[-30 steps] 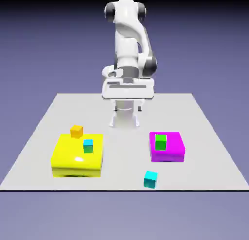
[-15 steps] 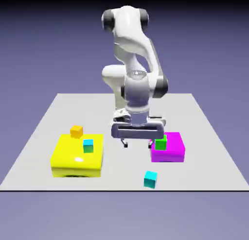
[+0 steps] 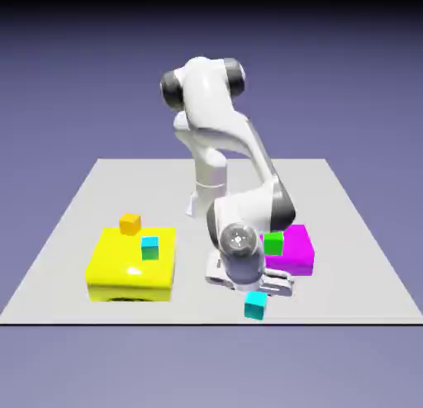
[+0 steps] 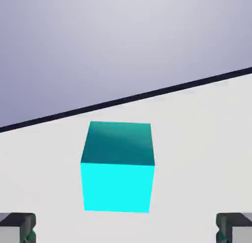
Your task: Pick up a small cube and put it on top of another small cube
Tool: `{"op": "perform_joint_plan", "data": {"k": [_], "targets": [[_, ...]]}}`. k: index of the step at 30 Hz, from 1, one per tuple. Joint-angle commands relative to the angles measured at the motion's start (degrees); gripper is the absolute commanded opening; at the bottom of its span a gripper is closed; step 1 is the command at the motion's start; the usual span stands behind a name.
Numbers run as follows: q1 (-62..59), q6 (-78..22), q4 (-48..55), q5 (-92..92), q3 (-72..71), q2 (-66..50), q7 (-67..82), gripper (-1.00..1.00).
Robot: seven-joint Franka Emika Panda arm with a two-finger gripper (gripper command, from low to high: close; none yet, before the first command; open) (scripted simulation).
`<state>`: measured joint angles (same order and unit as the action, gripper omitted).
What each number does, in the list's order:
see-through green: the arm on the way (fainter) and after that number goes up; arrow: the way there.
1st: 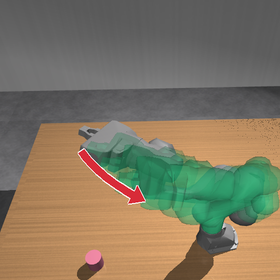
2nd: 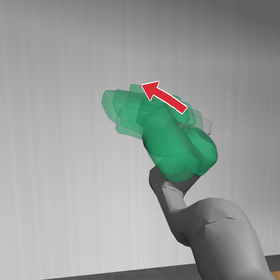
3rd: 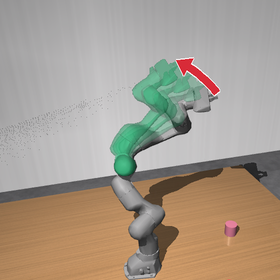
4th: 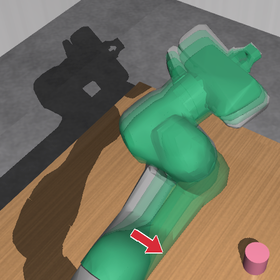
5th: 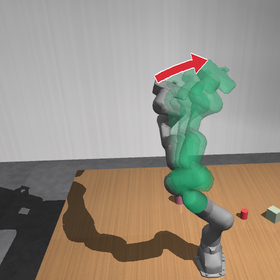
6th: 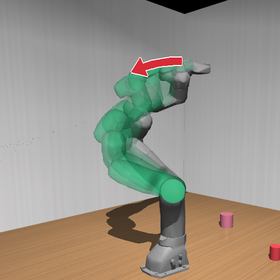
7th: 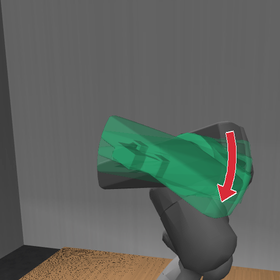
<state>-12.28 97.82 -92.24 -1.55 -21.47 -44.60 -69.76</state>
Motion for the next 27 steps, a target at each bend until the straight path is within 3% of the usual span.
{"op": "perform_joint_plan", "data": {"k": [1, 3, 7, 8, 13, 27], "targets": [[-0.3, -2.1, 1.9, 0.0, -0.6, -2.1, -0.7, 0.00], [-0.5, -2.8, 2.6, -0.1, -0.8, -2.9, -1.0, 0.00], [-0.1, 6.1, -4.6, 0.3, -0.4, -4.7, -0.7, 0.00], [-0.1, 6.1, -4.6, 0.3, -0.4, -4.7, -0.7, -1.00], [-0.3, -3.0, 1.8, -0.1, -0.9, -2.0, -0.7, -1.00], [7.1, -8.7, -23.0, -1.1, -5.2, 27.1, 11.0, -1.00]]}}
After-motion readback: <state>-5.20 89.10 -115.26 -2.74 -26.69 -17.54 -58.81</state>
